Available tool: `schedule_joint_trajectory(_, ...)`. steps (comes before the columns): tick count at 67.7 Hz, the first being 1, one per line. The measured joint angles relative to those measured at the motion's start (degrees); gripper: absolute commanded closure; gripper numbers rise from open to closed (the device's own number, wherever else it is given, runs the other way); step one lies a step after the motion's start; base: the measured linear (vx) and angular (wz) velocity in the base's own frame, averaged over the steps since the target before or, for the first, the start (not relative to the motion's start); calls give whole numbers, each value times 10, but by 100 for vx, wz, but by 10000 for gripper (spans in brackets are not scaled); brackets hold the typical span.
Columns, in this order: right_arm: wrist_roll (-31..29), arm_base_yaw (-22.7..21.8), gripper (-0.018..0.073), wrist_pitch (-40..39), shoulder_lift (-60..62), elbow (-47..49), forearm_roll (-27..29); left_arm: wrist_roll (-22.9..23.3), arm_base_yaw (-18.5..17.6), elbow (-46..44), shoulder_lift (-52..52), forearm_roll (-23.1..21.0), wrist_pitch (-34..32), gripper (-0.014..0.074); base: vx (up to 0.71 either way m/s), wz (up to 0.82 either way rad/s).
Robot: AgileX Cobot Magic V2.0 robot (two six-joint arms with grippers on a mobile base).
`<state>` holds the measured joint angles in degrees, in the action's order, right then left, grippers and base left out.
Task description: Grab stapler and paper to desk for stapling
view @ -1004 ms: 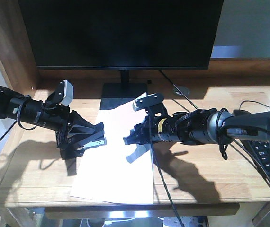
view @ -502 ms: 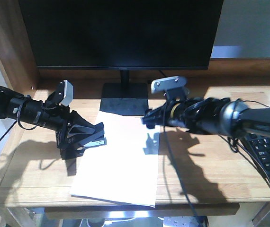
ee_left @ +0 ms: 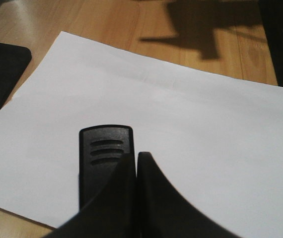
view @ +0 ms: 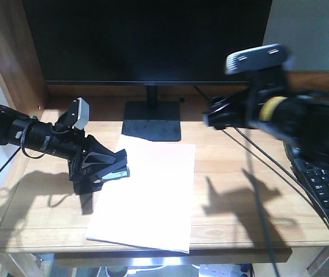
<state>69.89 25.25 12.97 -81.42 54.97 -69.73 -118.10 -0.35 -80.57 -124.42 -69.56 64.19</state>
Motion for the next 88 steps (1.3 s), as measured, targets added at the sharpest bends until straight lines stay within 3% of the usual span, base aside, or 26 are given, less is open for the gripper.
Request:
schedule_joint_trajectory(50, -23, 0, -31, -26, 578, -320, 0, 0, 0, 0, 0, 0, 0, 603, 0, 0)
schedule_joint_trajectory(70, -23, 0, -31, -28, 696, -403, 0, 0, 0, 0, 0, 0, 0, 603, 0, 0)
schedule_joint_trajectory(88, -23, 0, -31, -30, 710, -411, 0, 0, 0, 0, 0, 0, 0, 603, 0, 0)
